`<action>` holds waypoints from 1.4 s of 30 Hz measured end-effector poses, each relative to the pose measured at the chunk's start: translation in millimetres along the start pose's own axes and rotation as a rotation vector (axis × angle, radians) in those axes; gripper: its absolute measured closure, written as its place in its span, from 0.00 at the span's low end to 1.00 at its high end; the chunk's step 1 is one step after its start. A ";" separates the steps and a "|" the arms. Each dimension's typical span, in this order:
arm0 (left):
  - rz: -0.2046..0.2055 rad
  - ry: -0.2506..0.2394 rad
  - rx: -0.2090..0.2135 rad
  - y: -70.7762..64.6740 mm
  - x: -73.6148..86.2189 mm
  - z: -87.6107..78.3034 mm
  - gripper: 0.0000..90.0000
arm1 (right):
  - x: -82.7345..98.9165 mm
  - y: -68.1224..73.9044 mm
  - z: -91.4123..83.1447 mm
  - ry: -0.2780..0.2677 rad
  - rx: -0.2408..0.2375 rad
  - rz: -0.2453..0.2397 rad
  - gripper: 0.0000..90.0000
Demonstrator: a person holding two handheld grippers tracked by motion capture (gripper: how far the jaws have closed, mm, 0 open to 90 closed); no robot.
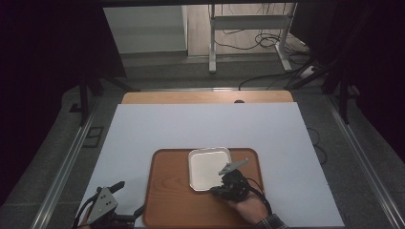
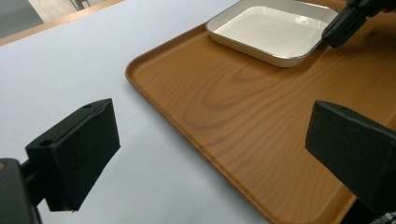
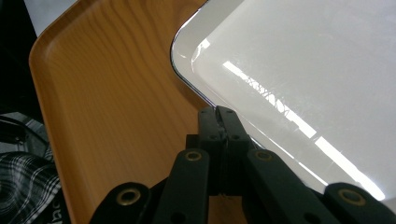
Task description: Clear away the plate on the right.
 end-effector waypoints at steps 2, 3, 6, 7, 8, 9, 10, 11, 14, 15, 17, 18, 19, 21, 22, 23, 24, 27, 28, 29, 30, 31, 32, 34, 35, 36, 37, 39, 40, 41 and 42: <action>0.001 0.000 0.000 0.0 0.0 0.0 0.03 | -1.7 0.4 1.4 -0.006 0.002 -0.008 0.99; 0.001 0.001 0.000 0.0 0.0 0.1 0.03 | -2.4 0.7 1.9 -0.008 0.005 -0.009 0.99; 0.002 0.001 -0.001 -0.1 0.0 0.2 0.03 | -4.1 0.8 3.7 -0.014 0.011 -0.016 0.99; 0.002 0.002 -0.001 -0.2 0.0 0.2 0.03 | -4.6 1.0 4.2 -0.014 0.013 -0.017 0.99; 0.002 0.002 -0.001 -0.2 0.0 0.2 0.03 | -5.0 1.0 4.5 -0.015 0.012 -0.019 0.99; 0.003 0.002 -0.001 -0.2 0.1 0.2 0.03 | -5.4 1.2 4.9 -0.016 0.009 -0.019 0.99; 0.002 0.002 -0.001 -0.2 0.0 0.2 0.03 | -5.8 1.4 5.2 -0.018 0.009 -0.021 0.99; 0.003 0.002 -0.001 -0.2 0.0 0.2 0.03 | -6.2 1.5 5.4 -0.020 0.008 -0.023 0.99; 0.004 0.003 -0.002 -0.4 0.0 0.3 0.03 | -6.8 1.9 6.0 -0.020 0.010 -0.027 0.99; 0.004 0.003 -0.002 -0.5 0.0 0.4 0.03 | -6.9 2.0 6.1 -0.020 0.010 -0.027 0.99; 0.005 0.003 -0.002 -0.6 0.0 0.4 0.03 | -6.9 2.1 6.1 -0.020 0.010 -0.026 0.99; 0.005 0.003 -0.002 -0.6 0.0 0.3 0.03 | -6.8 2.1 6.1 -0.019 0.010 -0.025 0.99; 0.004 0.003 -0.002 -0.5 0.0 0.3 0.03 | -6.8 2.2 6.0 -0.017 0.010 -0.025 0.99; 0.005 0.003 -0.002 -0.5 0.0 0.3 0.03 | -6.7 2.5 5.7 -0.015 0.011 -0.024 0.98; 0.005 0.003 -0.002 -0.5 0.0 0.3 0.03 | -6.7 2.6 5.5 -0.015 0.012 -0.025 0.97; 0.005 0.003 -0.003 -0.5 0.0 0.3 0.03 | -6.7 2.7 5.3 -0.015 0.013 -0.026 0.97; 0.005 0.003 -0.003 -0.6 0.0 0.3 0.03 | -6.6 2.9 5.1 -0.014 0.014 -0.024 0.96; 0.007 0.003 -0.004 -0.7 0.0 0.3 0.03 | -6.8 2.9 4.0 -0.017 0.016 -0.021 0.95; 0.007 0.003 -0.004 -0.7 0.0 0.3 0.03 | -6.8 2.9 3.6 -0.018 0.017 -0.020 0.95; 0.007 0.004 -0.004 -0.8 0.0 0.3 0.03 | -6.9 2.8 3.1 -0.019 0.016 -0.019 0.95; 0.007 0.003 -0.004 -0.8 0.0 0.3 0.03 | -7.0 2.9 2.7 -0.021 0.018 -0.017 0.94; 0.007 0.003 -0.004 -0.8 0.0 0.3 0.03 | -7.1 2.8 2.2 -0.023 0.017 -0.018 0.94; 0.007 0.003 -0.004 -0.8 0.0 0.3 0.03 | -7.2 2.9 2.0 -0.025 0.016 -0.018 0.93; 0.007 0.003 -0.004 -0.8 0.0 0.3 0.03 | -7.3 3.0 1.5 -0.025 0.019 -0.018 0.92; 0.007 0.003 -0.004 -0.8 0.0 0.3 0.03 | -7.4 3.0 1.4 -0.026 0.018 -0.018 0.92; 0.007 0.003 -0.004 -0.8 0.0 0.3 0.03 | -7.4 3.1 1.3 -0.026 0.018 -0.018 0.91; 0.007 0.003 -0.004 -0.8 0.0 0.3 0.03 | -7.5 3.3 1.2 -0.027 0.018 -0.019 0.91; 0.007 0.003 -0.004 -0.8 0.0 0.3 0.03 | -7.6 3.5 0.8 -0.030 0.018 -0.022 0.89; 0.007 0.003 -0.004 -0.8 0.0 0.3 0.03 | -7.7 3.5 0.4 -0.031 0.018 -0.022 0.88; 0.007 0.002 -0.004 -0.9 0.0 0.3 0.03 | -7.9 3.6 0.0 -0.033 0.020 -0.022 0.88; 0.008 0.003 -0.005 -0.9 0.1 0.2 0.03 | -8.0 3.6 -0.5 -0.034 0.019 -0.021 0.87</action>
Point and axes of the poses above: each handheld gripper's, and its own axes: z roughly forward along the jaws, x roughly out of its underside, y roughly to its left, the point moved 5 cm from there along z, roughly forward along the jaws, and after that the axes turned 1 degree about z, right-handed, at the moved point
